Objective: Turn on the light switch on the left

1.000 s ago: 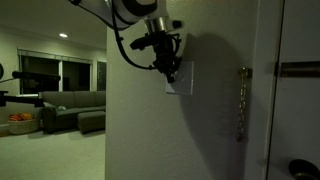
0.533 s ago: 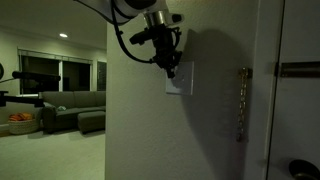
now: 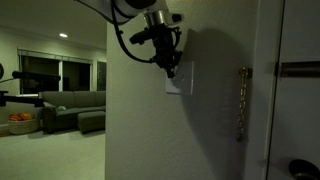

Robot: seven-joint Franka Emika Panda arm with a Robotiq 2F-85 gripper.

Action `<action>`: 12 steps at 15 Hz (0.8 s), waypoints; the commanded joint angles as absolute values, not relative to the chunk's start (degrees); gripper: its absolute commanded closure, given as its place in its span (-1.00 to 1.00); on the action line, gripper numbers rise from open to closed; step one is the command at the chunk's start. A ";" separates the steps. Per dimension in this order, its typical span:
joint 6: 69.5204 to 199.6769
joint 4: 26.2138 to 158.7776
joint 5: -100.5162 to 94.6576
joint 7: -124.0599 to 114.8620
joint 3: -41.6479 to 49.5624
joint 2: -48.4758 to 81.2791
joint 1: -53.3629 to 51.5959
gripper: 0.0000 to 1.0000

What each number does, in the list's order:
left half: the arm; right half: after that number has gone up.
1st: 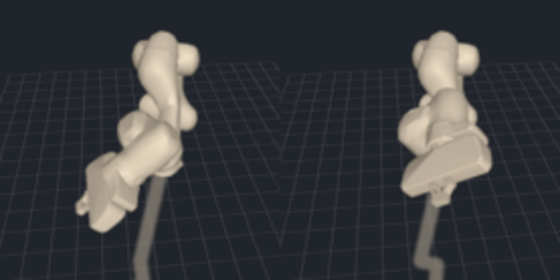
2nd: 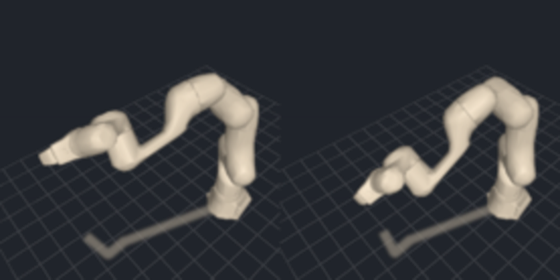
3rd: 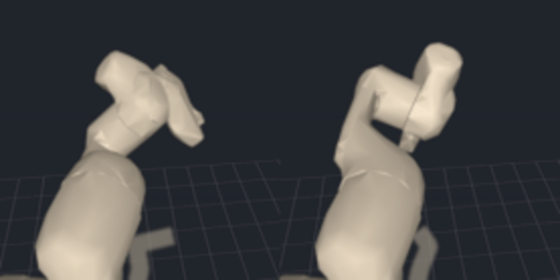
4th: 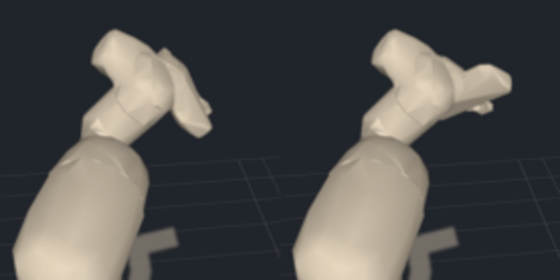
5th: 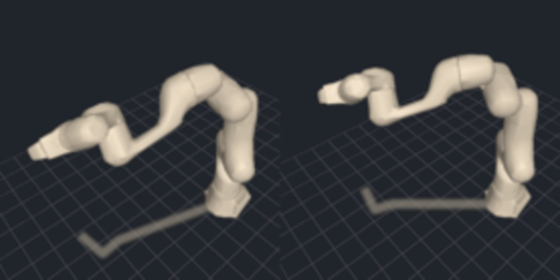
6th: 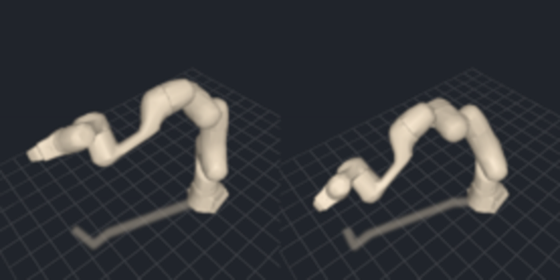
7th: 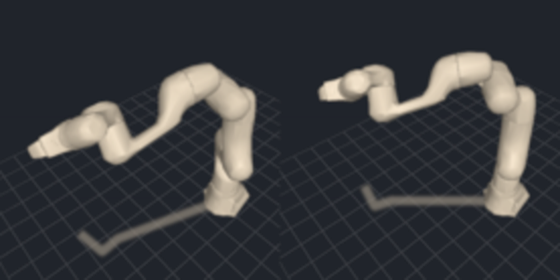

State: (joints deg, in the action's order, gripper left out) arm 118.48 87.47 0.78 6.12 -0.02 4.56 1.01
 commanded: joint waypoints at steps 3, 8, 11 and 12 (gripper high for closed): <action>109.14 91.28 1.17 7.85 0.61 -0.13 1.45 0.09; 102.17 94.64 1.38 7.48 1.22 -2.61 1.77 -0.57; 99.98 97.09 1.36 7.12 1.74 -3.68 2.07 -0.94; 99.48 97.66 1.07 6.90 1.87 -3.88 2.10 -0.98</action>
State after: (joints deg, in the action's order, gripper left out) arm 101.18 92.93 0.77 6.66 1.29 -0.32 1.69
